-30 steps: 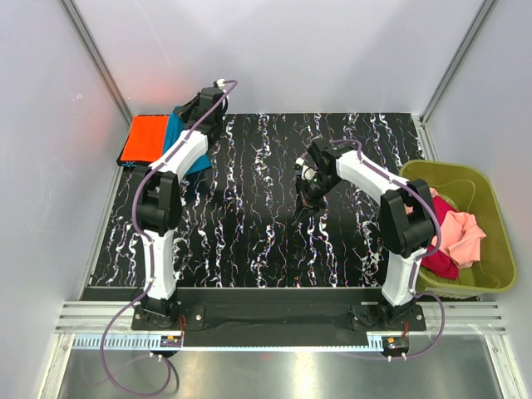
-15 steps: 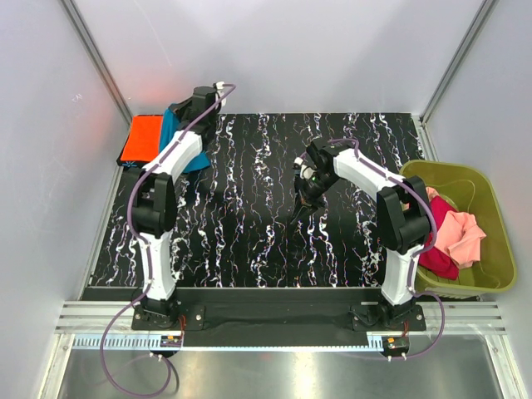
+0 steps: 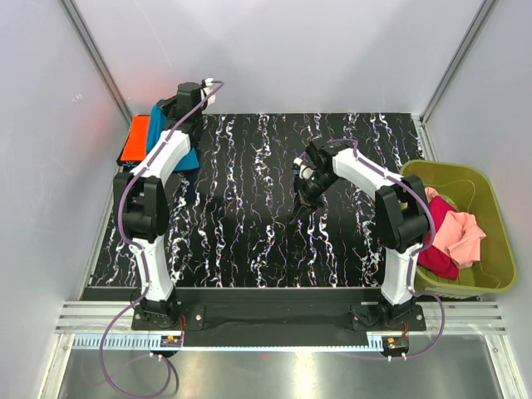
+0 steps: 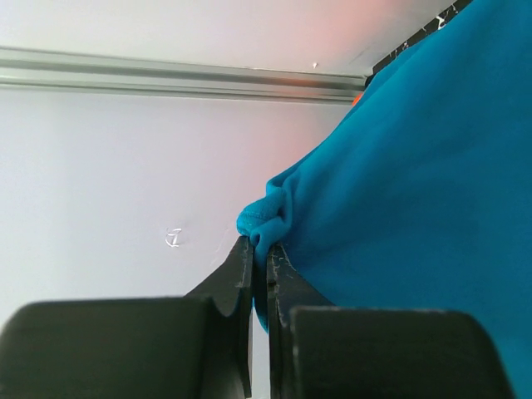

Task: Fold and stack the t-shirts
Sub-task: Neatly place the folded tshirt to the corner

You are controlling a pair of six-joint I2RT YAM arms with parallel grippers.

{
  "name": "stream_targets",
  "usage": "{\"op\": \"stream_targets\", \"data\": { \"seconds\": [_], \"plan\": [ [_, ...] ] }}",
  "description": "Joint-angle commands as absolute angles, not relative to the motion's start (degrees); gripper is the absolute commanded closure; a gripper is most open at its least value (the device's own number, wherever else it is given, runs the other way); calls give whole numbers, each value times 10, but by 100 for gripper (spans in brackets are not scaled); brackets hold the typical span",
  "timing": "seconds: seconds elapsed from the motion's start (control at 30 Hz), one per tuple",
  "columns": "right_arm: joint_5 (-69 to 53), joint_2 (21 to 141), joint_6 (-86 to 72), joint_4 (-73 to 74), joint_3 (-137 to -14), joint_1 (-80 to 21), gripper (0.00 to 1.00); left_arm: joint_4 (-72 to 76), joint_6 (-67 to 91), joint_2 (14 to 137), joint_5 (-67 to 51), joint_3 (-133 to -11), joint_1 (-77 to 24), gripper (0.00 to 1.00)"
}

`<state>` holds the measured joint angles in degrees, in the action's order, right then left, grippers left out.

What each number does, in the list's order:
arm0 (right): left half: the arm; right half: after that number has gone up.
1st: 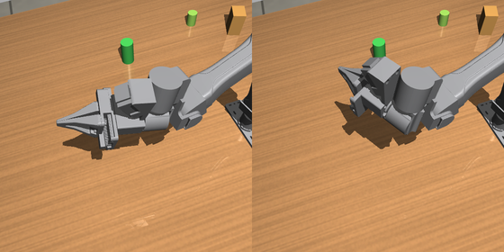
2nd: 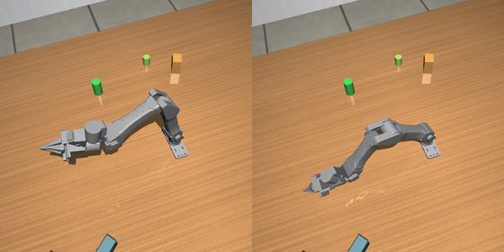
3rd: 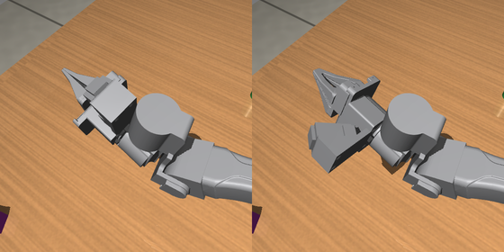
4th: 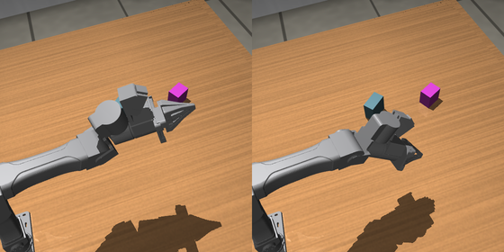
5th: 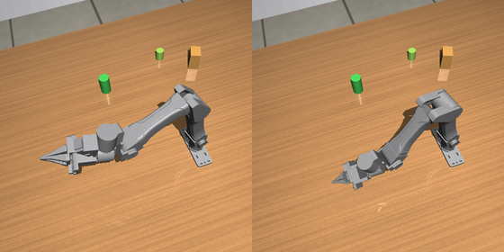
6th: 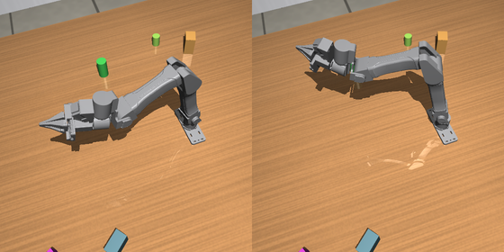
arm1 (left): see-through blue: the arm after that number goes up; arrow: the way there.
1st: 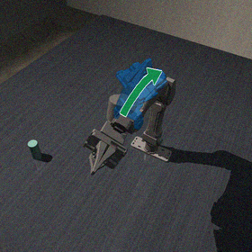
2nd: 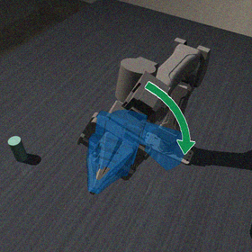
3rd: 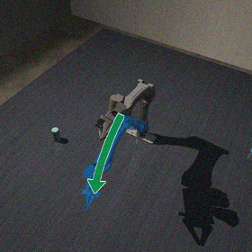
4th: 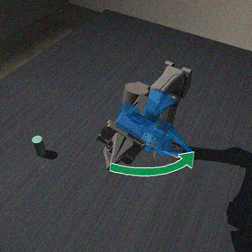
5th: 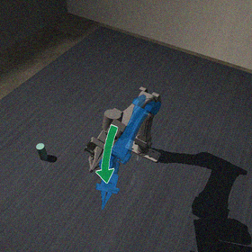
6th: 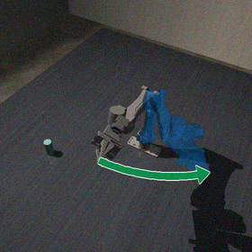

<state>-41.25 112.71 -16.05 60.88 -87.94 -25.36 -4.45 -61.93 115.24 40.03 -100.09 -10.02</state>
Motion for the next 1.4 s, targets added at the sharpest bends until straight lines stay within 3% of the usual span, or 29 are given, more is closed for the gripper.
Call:
{"op": "stream_targets", "data": {
  "seconds": [0.0, 0.5, 1.37],
  "plan": [
    [-426, 1135, -156, 615, -907, -251, 97, -6, -650, 1130, 395, -1008, -98, 100],
    [-431, 1152, -158, 616, -922, -250, 98, 20, -664, 1122, 366, -976, -76, 100],
    [-433, 1205, -170, 621, -941, -250, 98, 139, -768, 1306, 376, -1115, -33, 100]
  ]
}}
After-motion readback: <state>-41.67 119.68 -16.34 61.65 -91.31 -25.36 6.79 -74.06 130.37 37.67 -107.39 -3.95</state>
